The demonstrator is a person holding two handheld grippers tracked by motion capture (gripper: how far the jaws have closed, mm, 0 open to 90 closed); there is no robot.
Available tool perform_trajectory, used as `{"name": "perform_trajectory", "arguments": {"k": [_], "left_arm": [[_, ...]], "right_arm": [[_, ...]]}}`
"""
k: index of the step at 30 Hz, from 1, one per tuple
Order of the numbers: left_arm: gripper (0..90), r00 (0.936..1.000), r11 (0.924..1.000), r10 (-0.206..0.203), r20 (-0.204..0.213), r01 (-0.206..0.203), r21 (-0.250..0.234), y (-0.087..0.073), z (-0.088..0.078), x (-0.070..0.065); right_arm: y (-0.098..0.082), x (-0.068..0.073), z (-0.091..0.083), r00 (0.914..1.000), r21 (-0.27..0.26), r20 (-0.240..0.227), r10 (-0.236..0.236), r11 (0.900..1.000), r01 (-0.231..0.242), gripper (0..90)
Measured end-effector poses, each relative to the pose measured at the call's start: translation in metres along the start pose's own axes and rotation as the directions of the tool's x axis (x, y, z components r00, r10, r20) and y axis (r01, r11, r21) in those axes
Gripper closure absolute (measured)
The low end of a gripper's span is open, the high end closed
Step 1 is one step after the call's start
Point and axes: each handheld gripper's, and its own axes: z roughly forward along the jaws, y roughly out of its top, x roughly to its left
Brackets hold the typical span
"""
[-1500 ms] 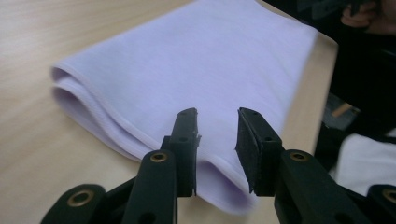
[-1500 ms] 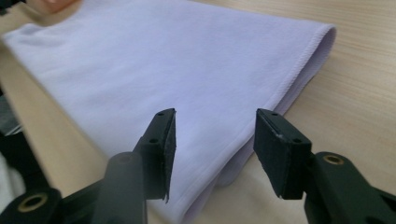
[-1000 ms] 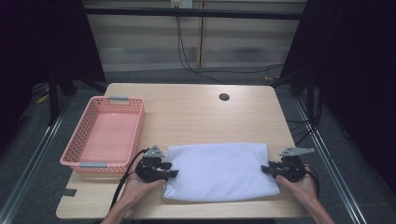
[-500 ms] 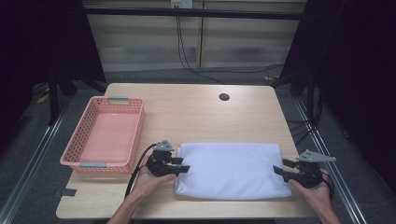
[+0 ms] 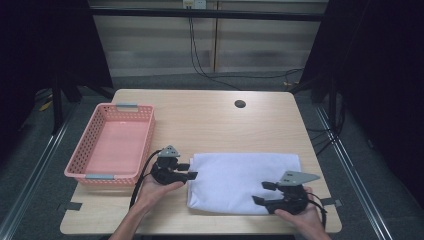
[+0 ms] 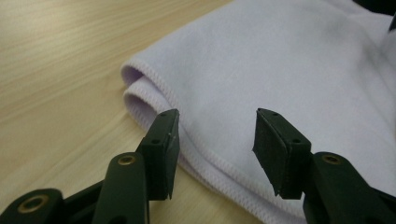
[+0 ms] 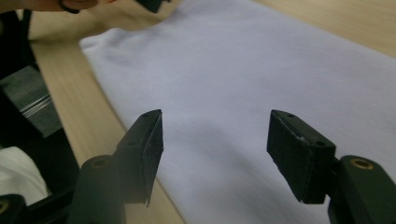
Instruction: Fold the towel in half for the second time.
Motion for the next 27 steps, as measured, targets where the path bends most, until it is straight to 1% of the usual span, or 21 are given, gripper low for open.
{"name": "perform_trajectory", "arguments": {"k": [1,3,4,6,7,8,11,12,13,14,15,16,17,18,19,20,21,23,24,26,27], "left_arm": [[50.4,1.0000,0.9999,0.005,0.000,-0.005,-0.009,0.002,0.001,0.000],[50.4,1.0000,1.0000,0.007,-0.004,-0.007,0.006,0.005,0.003,0.003],[50.3,1.0000,1.0000,0.001,-0.007,-0.001,-0.001,0.008,0.004,0.004],[50.3,0.9999,0.9996,-0.012,-0.006,0.012,-0.026,0.012,0.004,0.009],[50.2,0.9997,0.9993,-0.022,-0.005,0.022,-0.029,0.014,0.004,0.011],[50.0,0.9996,0.9992,-0.028,-0.011,0.027,-0.029,0.015,0.004,0.014],[50.0,0.9988,0.9980,-0.045,-0.017,0.045,-0.044,0.016,0.004,0.018],[50.0,0.9986,0.9976,-0.052,-0.015,0.051,-0.048,0.015,0.004,0.019],[50.0,0.9990,0.9984,-0.041,-0.014,0.041,-0.040,0.014,0.004,0.019],[50.0,0.9991,0.9985,-0.039,-0.016,0.039,-0.040,0.014,0.004,0.018],[50.0,0.9992,0.9986,-0.039,-0.011,0.038,-0.037,0.013,0.004,0.017],[50.0,0.9995,0.9991,-0.031,-0.010,0.030,-0.029,0.013,0.005,0.017],[50.0,0.9995,0.9991,-0.030,-0.011,0.030,-0.029,0.013,0.005,0.016],[50.0,0.9995,0.9991,-0.031,-0.011,0.031,-0.030,0.013,0.005,0.016],[50.0,0.9994,0.9990,-0.032,-0.010,0.031,-0.033,0.013,0.005,0.016],[50.0,0.9994,0.9989,-0.033,-0.010,0.033,-0.033,0.013,0.005,0.016],[49.9,0.9994,0.9990,-0.033,-0.013,0.032,-0.032,0.013,0.005,0.017],[49.9,0.9991,0.9986,-0.040,-0.013,0.039,-0.035,0.013,0.005,0.018],[49.9,0.9990,0.9987,-0.041,-0.018,0.040,-0.031,0.014,0.005,0.019],[49.9,0.9983,0.9977,-0.055,-0.019,0.054,-0.041,0.014,0.006,0.021],[49.9,0.9982,0.9979,-0.056,-0.025,0.055,-0.036,0.015,0.006,0.022]], "right_arm": [[0.004,0.004,0.009,0.9995,0.005,-0.030,-0.007,1.000,0.008,35.7],[0.014,0.012,0.028,0.9957,0.023,-0.092,-0.015,1.000,0.017,33.2],[0.020,0.016,0.038,0.9920,0.035,-0.125,-0.018,0.999,0.022,32.4],[0.032,0.026,0.058,0.9851,0.048,-0.168,-0.038,0.998,0.047,30.4],[0.038,0.030,0.069,0.9806,0.060,-0.189,-0.051,0.996,0.063,27.7],[0.043,0.035,0.079,0.9756,0.074,-0.214,-0.048,0.995,0.065,25.5],[0.059,0.046,0.107,0.9618,0.086,-0.261,-0.081,0.990,0.107,22.3],[0.063,0.048,0.115,0.9594,0.090,-0.269,-0.085,0.990,0.113,20.9],[0.066,0.049,0.123,0.9565,0.095,-0.278,-0.089,0.988,0.120,19.5],[0.069,0.051,0.131,0.9541,0.109,-0.283,-0.098,0.985,0.134,18.4],[0.070,0.054,0.137,0.9532,0.127,-0.275,-0.126,0.978,0.166,16.8],[0.071,0.055,0.143,0.9524,0.129,-0.261,-0.158,0.972,0.196,17.7],[0.071,0.056,0.147,0.9520,0.139,-0.264,-0.155,0.971,0.196,17.5],[0.071,0.057,0.151,0.9480,0.143,-0.282,-0.148,0.971,0.194,17.0],[0.069,0.059,0.153,0.9455,0.140,-0.279,-0.168,0.967,0.213,18.3],[0.067,0.061,0.155,0.9473,0.158,-0.263,-0.183,0.960,0.230,18.2],[0.064,0.062,0.157,0.9433,0.164,-0.259,-0.208,0.953,0.255,17.9],[0.058,0.065,0.155,0.9394,0.141,-0.239,-0.246,0.948,0.284,17.9],[0.057,0.067,0.155,0.9311,0.141,-0.231,-0.283,0.937,0.319,17.9],[0.054,0.070,0.155,0.9210,0.136,-0.207,-0.330,0.922,0.361,17.9],[0.053,0.072,0.156,0.9119,0.133,-0.198,-0.359,0.912,0.388,17.9]]}}
